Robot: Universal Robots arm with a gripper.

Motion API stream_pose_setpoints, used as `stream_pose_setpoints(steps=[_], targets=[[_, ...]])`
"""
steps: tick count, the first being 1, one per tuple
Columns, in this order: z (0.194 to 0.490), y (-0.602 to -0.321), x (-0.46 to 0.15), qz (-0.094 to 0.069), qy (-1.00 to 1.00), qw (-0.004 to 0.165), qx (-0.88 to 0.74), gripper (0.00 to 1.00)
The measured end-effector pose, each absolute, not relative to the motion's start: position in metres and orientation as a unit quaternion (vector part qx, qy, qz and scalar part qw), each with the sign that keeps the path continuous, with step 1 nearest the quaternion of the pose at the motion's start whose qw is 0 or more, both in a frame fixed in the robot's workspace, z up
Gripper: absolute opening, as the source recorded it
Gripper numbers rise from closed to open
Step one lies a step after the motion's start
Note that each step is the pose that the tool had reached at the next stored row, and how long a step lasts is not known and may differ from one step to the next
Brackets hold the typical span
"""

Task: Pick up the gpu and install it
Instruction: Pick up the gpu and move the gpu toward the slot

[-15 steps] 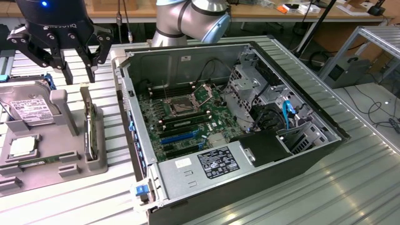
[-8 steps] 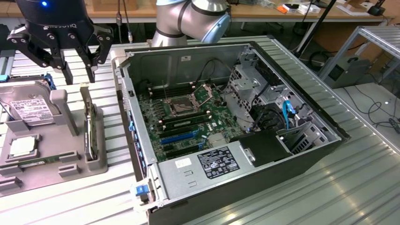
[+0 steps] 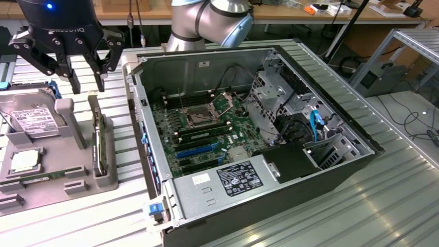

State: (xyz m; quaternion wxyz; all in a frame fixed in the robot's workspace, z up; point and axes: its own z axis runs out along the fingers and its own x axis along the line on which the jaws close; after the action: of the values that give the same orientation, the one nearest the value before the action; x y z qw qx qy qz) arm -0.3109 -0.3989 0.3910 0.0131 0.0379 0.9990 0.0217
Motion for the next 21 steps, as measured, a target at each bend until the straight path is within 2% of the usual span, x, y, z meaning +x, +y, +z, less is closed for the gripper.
stream_pose_setpoints(steps=[21], targets=[[0.3835, -0.3990, -0.3109, 0.022, 0.999, 0.013, 0.038, 0.42]])
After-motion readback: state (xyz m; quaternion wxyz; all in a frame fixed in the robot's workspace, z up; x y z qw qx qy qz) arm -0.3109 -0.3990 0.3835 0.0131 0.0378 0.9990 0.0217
